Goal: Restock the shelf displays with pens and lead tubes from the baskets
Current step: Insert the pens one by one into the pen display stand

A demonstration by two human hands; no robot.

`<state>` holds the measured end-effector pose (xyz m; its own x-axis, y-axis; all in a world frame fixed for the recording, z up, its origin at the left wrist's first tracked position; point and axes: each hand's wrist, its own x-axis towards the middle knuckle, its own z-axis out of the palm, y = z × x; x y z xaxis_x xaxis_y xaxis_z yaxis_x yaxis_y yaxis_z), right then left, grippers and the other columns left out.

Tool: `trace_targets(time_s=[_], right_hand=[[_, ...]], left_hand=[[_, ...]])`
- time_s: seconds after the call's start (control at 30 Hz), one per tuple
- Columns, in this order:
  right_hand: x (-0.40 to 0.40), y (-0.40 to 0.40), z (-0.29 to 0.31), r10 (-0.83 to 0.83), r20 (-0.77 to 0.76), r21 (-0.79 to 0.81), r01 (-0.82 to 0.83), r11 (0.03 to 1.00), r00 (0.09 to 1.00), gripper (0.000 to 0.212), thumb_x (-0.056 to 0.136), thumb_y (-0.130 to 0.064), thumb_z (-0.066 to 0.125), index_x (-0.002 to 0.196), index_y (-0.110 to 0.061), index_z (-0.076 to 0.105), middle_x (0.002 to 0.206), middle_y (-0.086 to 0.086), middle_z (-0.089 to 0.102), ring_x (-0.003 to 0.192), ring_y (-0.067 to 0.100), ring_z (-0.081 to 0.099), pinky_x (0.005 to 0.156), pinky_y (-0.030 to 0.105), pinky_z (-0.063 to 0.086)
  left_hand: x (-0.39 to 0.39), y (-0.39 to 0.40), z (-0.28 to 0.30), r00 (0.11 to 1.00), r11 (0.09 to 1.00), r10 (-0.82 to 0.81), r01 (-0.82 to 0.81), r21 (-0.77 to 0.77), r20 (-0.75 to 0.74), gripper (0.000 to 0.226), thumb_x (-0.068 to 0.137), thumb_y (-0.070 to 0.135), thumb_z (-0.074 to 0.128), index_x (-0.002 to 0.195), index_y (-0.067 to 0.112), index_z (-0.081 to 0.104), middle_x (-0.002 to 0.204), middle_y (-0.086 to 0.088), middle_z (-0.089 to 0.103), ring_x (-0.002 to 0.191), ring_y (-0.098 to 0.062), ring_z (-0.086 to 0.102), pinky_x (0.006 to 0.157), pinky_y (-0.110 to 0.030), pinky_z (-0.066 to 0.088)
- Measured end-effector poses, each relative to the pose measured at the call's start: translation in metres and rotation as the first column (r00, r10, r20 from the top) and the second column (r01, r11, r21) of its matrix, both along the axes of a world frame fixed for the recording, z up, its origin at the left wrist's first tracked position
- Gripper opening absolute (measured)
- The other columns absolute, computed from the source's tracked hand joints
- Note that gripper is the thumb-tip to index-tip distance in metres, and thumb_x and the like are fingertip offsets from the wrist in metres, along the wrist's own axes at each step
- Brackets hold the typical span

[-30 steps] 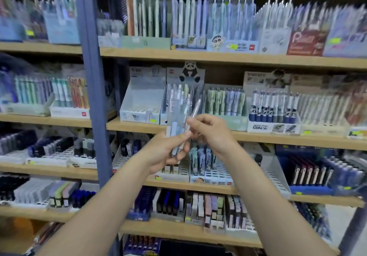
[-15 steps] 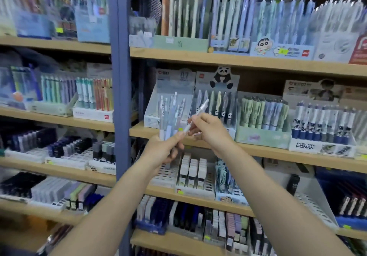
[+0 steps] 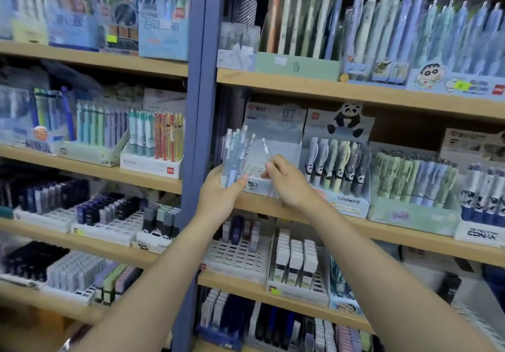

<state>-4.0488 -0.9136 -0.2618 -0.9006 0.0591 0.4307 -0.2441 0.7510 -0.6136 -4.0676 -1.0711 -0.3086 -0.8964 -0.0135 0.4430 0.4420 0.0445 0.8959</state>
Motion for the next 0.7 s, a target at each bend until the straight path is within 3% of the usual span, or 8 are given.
trace_targets(time_s=[0.1, 0.23, 0.43, 0.6, 0.7], right_hand=[[-0.001, 0.001, -0.001, 0.008, -0.02, -0.046, -0.009, 0.999, 1.0, 0.026, 0.108, -0.03, 0.035, 0.097, -0.014, 0.051, 0.105, 0.0, 0.069, 0.103, 0.022, 0.062, 0.093, 0.037, 0.045], [0.004, 0.003, -0.003, 0.075, -0.032, -0.166, -0.079, 0.983, 0.997, 0.029, 0.108, -0.031, 0.036, 0.088, -0.018, 0.053, 0.096, 0.001, 0.071, 0.1, 0.021, 0.064, 0.099, 0.043, 0.048], [0.009, 0.0, -0.005, 0.14, -0.035, -0.271, -0.144, 0.952, 0.99, 0.03, 0.108, -0.032, 0.036, 0.088, -0.017, 0.053, 0.092, 0.003, 0.076, 0.101, 0.023, 0.066, 0.101, 0.052, 0.047], [0.019, -0.003, -0.001, 0.152, -0.032, -0.315, -0.154, 0.936, 0.988, 0.03, 0.109, -0.029, 0.036, 0.089, -0.015, 0.053, 0.089, 0.004, 0.076, 0.1, 0.022, 0.068, 0.098, 0.045, 0.048], [0.025, -0.008, 0.009, 0.105, -0.107, -0.335, -0.135, 0.932, 0.989, 0.028, 0.108, -0.027, 0.038, 0.091, -0.014, 0.056, 0.097, 0.005, 0.072, 0.096, 0.014, 0.065, 0.085, 0.032, 0.046]], left_hand=[[0.0, 0.003, 0.001, 0.999, 0.999, -0.029, 0.029, 0.015, 0.013, 0.008, 0.094, 0.037, 0.068, 0.091, 0.031, 0.064, 0.102, 0.005, 0.067, 0.086, 0.001, 0.056, 0.065, -0.019, 0.037], [0.009, -0.004, -0.005, 0.998, 0.995, -0.034, 0.03, 0.091, 0.052, 0.019, 0.094, 0.037, 0.067, 0.103, 0.021, 0.07, 0.095, 0.01, 0.068, 0.086, -0.001, 0.059, 0.065, -0.018, 0.039], [0.026, -0.015, -0.015, 0.997, 0.989, 0.033, -0.042, 0.145, 0.065, 0.028, 0.092, 0.043, 0.068, 0.112, 0.023, 0.067, 0.112, 0.002, 0.067, 0.1, -0.008, 0.062, 0.07, -0.021, 0.041], [0.029, -0.02, -0.013, 0.994, 0.984, 0.048, -0.064, 0.165, 0.096, 0.032, 0.092, 0.042, 0.069, 0.116, 0.021, 0.062, 0.119, -0.002, 0.063, 0.099, -0.007, 0.06, 0.071, -0.022, 0.042], [0.027, -0.022, -0.011, 0.989, 0.974, 0.047, -0.077, 0.215, 0.143, 0.03, 0.092, 0.039, 0.07, 0.111, 0.016, 0.067, 0.112, -0.006, 0.069, 0.096, -0.013, 0.065, 0.073, -0.027, 0.049]])
